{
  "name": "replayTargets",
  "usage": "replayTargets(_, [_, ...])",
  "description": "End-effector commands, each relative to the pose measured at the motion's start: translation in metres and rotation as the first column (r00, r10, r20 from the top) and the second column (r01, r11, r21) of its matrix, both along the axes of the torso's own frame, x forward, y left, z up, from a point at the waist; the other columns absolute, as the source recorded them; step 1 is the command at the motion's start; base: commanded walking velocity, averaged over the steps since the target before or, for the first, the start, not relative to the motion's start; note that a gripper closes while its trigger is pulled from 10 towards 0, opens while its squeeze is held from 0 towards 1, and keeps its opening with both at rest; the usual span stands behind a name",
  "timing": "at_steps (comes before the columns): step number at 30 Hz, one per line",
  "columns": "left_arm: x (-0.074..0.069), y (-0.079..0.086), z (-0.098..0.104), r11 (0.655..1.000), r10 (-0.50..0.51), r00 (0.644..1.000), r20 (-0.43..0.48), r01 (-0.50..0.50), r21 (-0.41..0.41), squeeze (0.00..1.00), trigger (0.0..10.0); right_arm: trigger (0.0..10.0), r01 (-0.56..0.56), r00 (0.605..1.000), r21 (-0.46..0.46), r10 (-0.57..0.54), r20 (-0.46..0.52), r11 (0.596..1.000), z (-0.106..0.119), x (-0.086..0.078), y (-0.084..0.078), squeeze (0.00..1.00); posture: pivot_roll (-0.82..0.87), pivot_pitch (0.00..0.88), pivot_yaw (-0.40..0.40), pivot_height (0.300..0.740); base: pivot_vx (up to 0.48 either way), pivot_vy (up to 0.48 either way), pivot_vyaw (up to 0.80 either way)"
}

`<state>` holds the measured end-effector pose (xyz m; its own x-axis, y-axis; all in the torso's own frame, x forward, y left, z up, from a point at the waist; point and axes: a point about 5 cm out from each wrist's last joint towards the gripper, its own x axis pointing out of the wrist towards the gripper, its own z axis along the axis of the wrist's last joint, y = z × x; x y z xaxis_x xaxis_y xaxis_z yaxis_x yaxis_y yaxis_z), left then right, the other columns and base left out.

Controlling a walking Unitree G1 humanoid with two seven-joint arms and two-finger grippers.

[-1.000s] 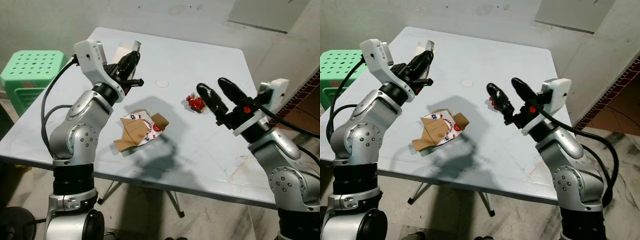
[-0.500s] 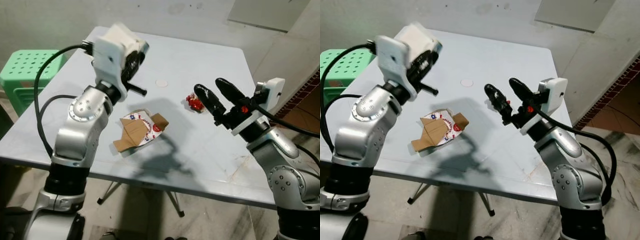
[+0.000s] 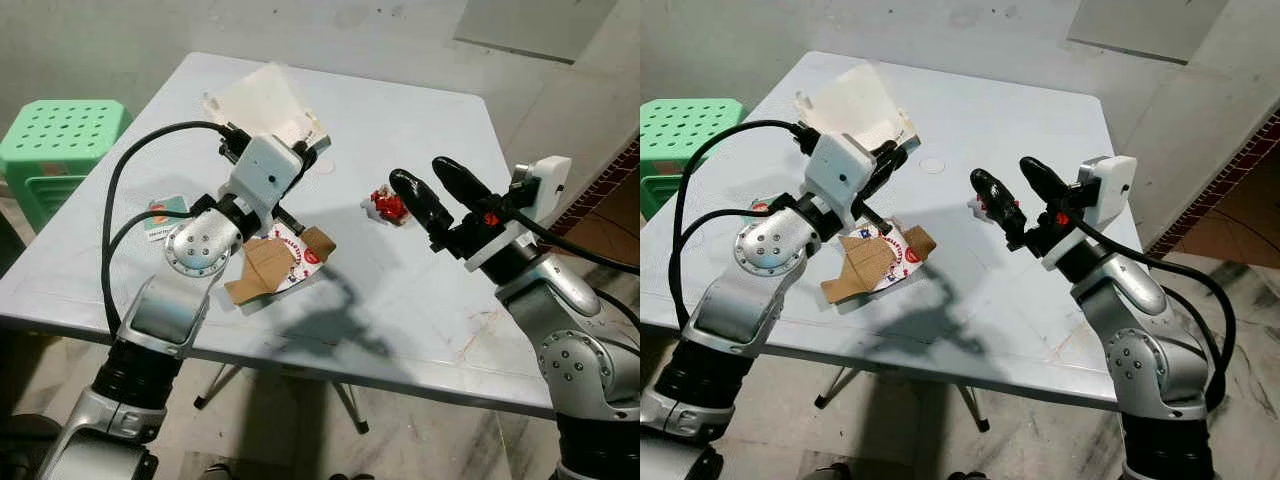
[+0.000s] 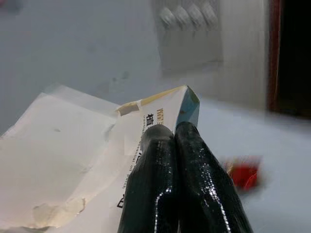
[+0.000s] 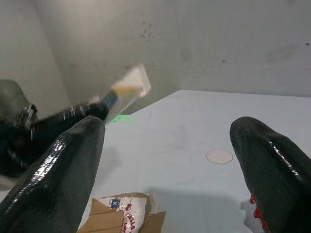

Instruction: Picking trash to rubbish bin

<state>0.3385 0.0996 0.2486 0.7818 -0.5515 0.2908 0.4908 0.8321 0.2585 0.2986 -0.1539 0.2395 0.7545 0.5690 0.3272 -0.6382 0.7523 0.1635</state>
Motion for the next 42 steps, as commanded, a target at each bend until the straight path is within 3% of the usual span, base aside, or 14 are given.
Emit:
replayTargets(1, [0.002,0.008,0.005,0.995,-0.010,1.000,-0.029,0.007,-0.099,0.00,10.0,10.0,0.003,1.000,-0.006,-0.003,0.022,1.000,0.005,-0.001,-0.004,0.00,0.01,0.168,-0.108,0.740,0.000,0.000,0.00])
replayTargets(4, [0.004,0.011,0.011,0.978,-0.037,0.998,-0.046,0.026,-0.208,0.00,10.0,10.0,0.002,1.000,-0.006,-0.002,0.021,1.000,0.005,-0.001,-0.003,0.00,0.01,0.167,-0.110,0.740,0.000,0.000,0.00])
replayTargets(7, [0.008,0.017,0.021,0.907,-0.091,0.994,-0.066,0.055,-0.418,0.00,10.0,10.0,-0.002,1.000,-0.004,0.002,0.022,1.000,0.005,-0.001,-0.003,0.00,0.01,0.165,-0.113,0.740,0.000,0.000,0.00])
replayTargets(12, [0.009,0.013,0.023,0.923,-0.080,0.996,-0.037,0.060,-0.381,0.00,10.0,10.0,-0.007,1.000,-0.002,0.007,0.024,1.000,0.006,-0.001,-0.002,0.00,0.01,0.161,-0.114,0.740,0.000,0.000,0.00])
replayTargets(15, [0.006,0.008,0.016,0.955,-0.090,0.996,-0.026,0.079,-0.285,0.00,10.0,10.0,-0.008,1.000,-0.003,0.008,0.025,1.000,0.006,-0.001,-0.002,0.00,0.01,0.162,-0.112,0.740,0.000,0.000,0.00])
replayTargets(17, [-0.001,0.001,0.006,0.987,-0.129,0.992,0.001,0.128,-0.098,0.00,10.0,10.0,-0.008,1.000,-0.005,0.009,0.025,1.000,0.007,-0.001,-0.002,0.00,0.01,0.161,-0.113,0.740,0.000,0.000,0.00])
replayTargets(18, [-0.001,0.001,0.006,0.987,-0.129,0.992,0.001,0.128,-0.098,0.00,10.0,10.0,-0.008,1.000,-0.005,0.009,0.025,1.000,0.007,-0.001,-0.002,0.00,0.01,0.161,-0.113,0.740,0.000,0.000,0.00])
replayTargets(21, [-0.008,-0.006,-0.001,0.975,-0.196,0.979,0.049,0.189,0.120,0.00,10.0,10.0,-0.014,1.000,-0.005,0.014,0.022,1.000,0.006,-0.002,-0.003,0.00,0.02,0.162,-0.113,0.740,0.000,0.000,0.00])
replayTargets(23, [-0.009,-0.006,-0.002,0.968,-0.206,0.977,0.058,0.195,0.157,0.00,10.0,10.0,-0.016,1.000,-0.004,0.016,0.021,1.000,0.006,-0.002,-0.003,0.00,0.02,0.163,-0.114,0.740,0.000,0.000,0.00])
replayTargets(25, [-0.014,-0.013,-0.006,0.915,-0.280,0.953,0.113,0.230,0.331,0.00,10.0,10.0,-0.035,0.999,-0.009,0.035,0.017,0.999,0.006,-0.002,-0.001,0.00,0.02,0.164,-0.115,0.740,0.000,0.000,0.00])
replayTargets(30, [-0.020,-0.019,-0.008,0.859,-0.351,0.921,0.168,0.245,0.450,0.00,10.0,10.0,-0.050,0.999,-0.007,0.050,0.016,0.999,0.006,-0.002,0.001,0.00,0.02,0.168,-0.118,0.740,0.000,0.000,0.00])
replayTargets(31, [-0.024,-0.023,-0.010,0.813,-0.392,0.899,0.195,0.240,0.531,0.00,10.0,10.0,-0.053,0.998,-0.009,0.054,0.013,0.999,0.006,-0.002,0.001,0.00,0.03,0.172,-0.119,0.740,0.000,0.000,0.00])
replayTargets(37, [-0.028,-0.025,-0.011,0.752,-0.459,0.856,0.239,0.231,0.618,0.00,10.0,10.0,-0.075,0.997,-0.012,0.075,0.005,0.997,0.006,-0.002,0.002,0.00,0.02,0.177,-0.117,0.740,0.000,0.000,0.00])
replayTargets(42, [-0.033,-0.026,-0.005,0.746,-0.495,0.827,0.268,0.246,0.619,0.00,10.0,10.0,-0.118,0.993,-0.011,0.118,-0.005,0.993,0.007,-0.005,0.004,0.00,0.02,0.184,-0.115,0.740,0.000,0.000,0.00])
